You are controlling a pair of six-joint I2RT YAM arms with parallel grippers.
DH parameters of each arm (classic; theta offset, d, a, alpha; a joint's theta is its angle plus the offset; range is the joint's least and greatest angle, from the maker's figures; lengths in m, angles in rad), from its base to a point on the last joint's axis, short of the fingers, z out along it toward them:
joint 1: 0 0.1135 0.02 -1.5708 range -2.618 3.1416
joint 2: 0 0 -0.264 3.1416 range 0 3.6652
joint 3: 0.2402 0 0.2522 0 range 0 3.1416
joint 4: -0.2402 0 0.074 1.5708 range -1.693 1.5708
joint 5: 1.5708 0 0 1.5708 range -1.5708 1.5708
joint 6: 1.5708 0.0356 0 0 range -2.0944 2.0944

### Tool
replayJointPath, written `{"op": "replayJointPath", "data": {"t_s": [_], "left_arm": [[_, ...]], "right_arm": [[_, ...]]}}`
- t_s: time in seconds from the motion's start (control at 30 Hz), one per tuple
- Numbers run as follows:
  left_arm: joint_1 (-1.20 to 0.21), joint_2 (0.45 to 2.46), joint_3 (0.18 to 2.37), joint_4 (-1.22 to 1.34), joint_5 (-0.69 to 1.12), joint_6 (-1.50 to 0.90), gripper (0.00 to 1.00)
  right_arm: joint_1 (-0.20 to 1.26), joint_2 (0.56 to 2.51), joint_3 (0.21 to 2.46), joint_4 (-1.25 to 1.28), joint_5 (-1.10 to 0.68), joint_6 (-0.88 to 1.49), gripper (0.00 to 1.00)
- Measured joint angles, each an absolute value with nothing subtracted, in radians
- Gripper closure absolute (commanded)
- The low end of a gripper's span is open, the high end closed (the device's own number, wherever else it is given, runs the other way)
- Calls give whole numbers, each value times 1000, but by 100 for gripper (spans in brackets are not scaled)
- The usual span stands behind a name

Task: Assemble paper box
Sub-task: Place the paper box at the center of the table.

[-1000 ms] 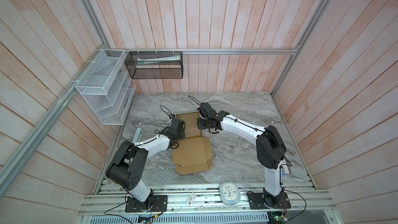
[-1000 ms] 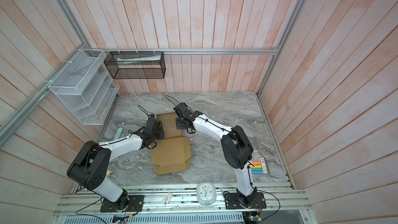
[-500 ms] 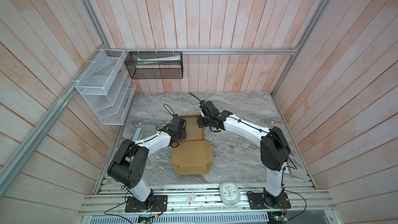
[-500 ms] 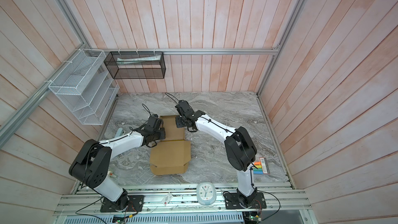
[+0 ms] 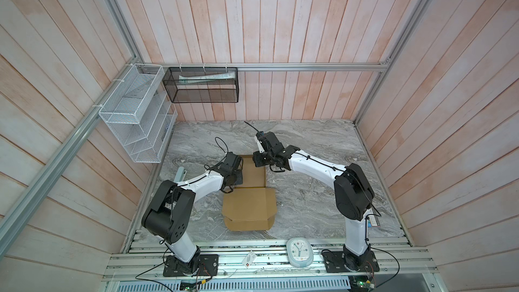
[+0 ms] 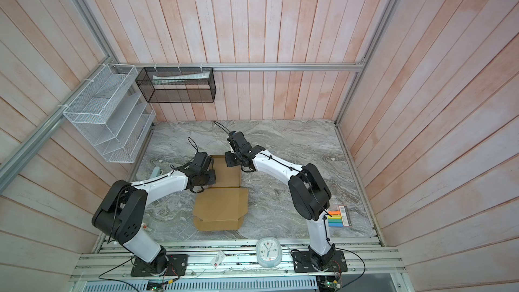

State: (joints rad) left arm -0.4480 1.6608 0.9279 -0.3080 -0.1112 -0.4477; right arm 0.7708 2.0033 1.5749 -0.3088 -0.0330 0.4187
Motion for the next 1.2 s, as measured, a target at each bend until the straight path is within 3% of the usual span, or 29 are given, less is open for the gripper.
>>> {"op": "replayJointPath", "data": {"t_s": [0.47,0.93,1.2], "left_arm": [[-448,1661,933,-326,-98,-438,81],[-448,1661,944,-330,-85,-437,78],[-448,1661,952,-340,-86,-435,69]], "right_arm": [[771,2069,1575,-280,-55,442,75],[770,2120,1575,-262,-58,445,76],[769,2140,1575,-262,-58,450,76]]}}
